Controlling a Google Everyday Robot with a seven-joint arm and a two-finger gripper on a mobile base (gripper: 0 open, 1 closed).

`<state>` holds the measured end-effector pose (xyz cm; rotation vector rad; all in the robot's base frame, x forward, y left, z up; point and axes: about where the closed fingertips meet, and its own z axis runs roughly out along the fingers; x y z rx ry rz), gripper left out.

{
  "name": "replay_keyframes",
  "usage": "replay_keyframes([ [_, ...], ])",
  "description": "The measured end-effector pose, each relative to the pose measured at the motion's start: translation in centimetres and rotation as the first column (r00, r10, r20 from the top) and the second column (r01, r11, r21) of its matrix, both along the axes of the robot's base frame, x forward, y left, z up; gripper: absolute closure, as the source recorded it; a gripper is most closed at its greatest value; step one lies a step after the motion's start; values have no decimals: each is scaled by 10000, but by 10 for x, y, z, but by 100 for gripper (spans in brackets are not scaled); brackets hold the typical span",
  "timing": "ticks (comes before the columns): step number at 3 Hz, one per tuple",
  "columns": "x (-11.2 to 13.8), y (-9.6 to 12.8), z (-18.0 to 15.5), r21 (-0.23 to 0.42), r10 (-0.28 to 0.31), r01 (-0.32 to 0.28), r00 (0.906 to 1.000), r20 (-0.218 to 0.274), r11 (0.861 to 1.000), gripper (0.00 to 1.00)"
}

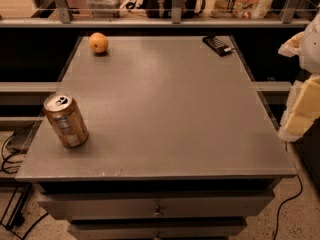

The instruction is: Move rxbar chocolate near orange can

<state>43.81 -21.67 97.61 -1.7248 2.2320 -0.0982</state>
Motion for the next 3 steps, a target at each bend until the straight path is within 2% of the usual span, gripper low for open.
replay_keyframes([
  [1, 0, 0, 0, 4, -6, 6, 10000, 5, 10000, 0],
  [2, 8, -6, 3, 343, -458, 450, 9986, 247, 9984, 0],
  [3, 23, -8, 9, 1240, -1244, 1154, 9900, 670, 9855, 0],
])
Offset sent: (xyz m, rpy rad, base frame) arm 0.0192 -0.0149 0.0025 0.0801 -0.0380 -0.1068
